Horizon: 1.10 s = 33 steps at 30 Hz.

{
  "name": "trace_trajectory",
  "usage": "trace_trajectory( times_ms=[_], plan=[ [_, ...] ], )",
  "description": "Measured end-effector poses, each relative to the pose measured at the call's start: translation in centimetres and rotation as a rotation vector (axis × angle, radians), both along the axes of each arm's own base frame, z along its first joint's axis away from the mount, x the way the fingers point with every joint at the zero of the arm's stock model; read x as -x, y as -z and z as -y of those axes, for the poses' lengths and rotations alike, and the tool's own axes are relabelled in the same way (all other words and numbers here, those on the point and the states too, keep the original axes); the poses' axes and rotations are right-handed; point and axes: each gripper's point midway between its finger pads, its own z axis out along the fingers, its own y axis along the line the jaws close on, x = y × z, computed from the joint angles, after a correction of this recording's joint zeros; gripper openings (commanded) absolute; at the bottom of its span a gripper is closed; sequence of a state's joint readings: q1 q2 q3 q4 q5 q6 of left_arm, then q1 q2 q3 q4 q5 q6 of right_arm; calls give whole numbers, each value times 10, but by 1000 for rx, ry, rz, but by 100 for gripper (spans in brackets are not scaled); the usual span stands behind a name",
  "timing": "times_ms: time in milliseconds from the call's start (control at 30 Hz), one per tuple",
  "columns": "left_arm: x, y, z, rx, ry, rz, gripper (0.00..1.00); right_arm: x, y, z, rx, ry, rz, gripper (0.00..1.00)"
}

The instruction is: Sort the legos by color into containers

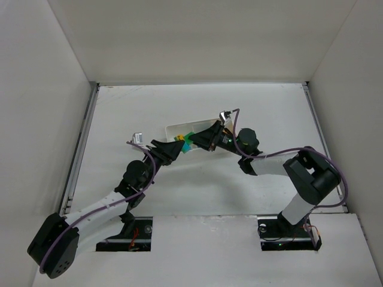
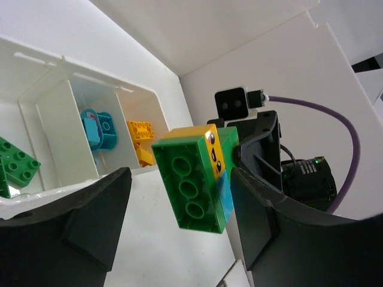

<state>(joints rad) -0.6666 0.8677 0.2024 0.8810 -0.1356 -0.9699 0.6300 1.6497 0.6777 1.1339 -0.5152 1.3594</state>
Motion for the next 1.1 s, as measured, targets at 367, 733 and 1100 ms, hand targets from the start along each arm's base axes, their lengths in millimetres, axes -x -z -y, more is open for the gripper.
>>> trace_trajectory(
  times_ms=[367,733,1100],
  plan=[
    [-6,-11,-6,29,-24,38,46,13,0,-25,-27,-36,-28,36],
    [-4,-25,-13,68,-23,64,23,8,-6,-31,-54,-1,-22,59],
    [-4,-26,-22,74,-8,52,21,2,6,-33,6,36,-3,70]
  ],
)
